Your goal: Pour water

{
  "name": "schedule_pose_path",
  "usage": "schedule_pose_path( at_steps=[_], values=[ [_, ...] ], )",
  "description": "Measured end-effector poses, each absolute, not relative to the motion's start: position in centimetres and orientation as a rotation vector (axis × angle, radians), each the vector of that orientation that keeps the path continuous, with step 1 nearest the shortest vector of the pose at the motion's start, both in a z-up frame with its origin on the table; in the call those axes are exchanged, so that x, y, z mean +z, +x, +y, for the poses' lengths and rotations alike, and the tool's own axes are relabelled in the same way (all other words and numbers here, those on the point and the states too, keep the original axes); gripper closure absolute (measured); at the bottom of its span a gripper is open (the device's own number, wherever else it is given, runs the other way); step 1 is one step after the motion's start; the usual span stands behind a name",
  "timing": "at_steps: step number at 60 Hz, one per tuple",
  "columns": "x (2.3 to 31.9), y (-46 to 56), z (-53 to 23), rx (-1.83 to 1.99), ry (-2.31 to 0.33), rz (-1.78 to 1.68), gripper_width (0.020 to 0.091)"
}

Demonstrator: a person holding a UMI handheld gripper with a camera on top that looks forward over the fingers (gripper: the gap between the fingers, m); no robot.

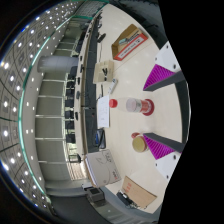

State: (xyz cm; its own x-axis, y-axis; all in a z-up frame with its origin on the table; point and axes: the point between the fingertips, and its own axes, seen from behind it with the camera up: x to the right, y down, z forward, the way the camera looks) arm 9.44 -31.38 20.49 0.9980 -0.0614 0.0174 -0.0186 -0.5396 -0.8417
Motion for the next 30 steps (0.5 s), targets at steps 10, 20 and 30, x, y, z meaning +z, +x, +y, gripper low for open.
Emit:
schedule_pose_path(
  at_steps=[10,20,30],
  values=[
    [23.4,7.3,-37.0,-0.095,-2.148,0.064,0.0245],
    [24.1,5.8,-40.4,-0.126,-2.153,0.022,0.0244],
    [24.7,5.2,-41.3,-0.150,-2.143,-0.009,0.0243]
  ],
)
